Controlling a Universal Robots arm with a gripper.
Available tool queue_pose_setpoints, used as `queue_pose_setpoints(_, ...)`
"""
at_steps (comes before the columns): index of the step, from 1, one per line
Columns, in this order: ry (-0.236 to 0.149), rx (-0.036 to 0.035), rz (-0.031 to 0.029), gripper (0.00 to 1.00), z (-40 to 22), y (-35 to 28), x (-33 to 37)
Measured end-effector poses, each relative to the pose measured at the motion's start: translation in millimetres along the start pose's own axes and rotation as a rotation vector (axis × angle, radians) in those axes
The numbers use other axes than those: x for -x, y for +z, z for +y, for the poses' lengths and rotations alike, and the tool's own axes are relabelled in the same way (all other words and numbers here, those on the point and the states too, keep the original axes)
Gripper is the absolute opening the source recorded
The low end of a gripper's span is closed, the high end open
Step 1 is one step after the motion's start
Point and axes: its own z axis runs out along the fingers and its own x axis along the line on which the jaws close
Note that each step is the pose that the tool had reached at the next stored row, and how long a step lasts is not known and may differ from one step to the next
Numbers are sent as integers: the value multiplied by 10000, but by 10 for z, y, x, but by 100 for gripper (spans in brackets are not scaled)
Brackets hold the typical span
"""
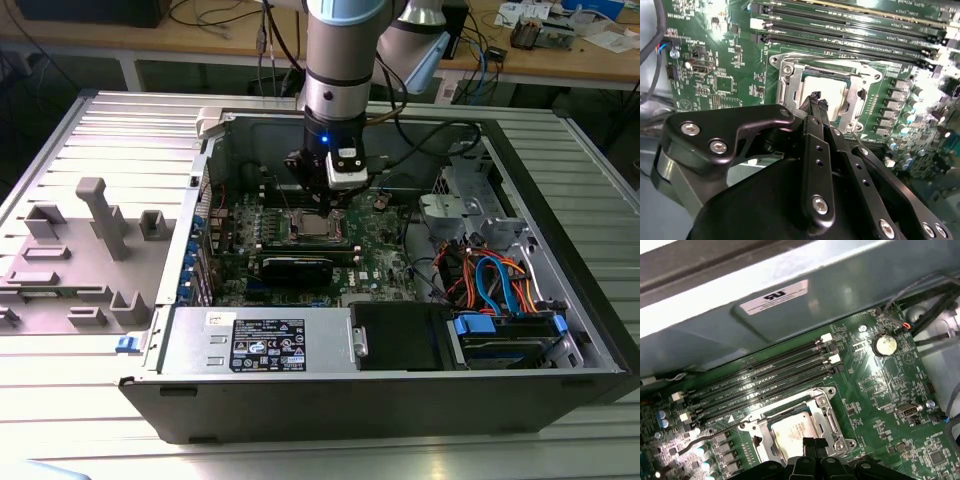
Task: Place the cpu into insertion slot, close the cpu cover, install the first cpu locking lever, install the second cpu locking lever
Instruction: 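Close the cpu cover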
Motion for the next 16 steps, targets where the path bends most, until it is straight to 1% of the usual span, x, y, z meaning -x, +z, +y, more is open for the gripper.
queue_pose_setpoints(2,-579,3,-6,11,0,1,0)
queue_pose_setpoints(3,-646,3,-7,11,0,2,0)
queue_pose_setpoints(16,-713,5,-8,11,0,2,0)
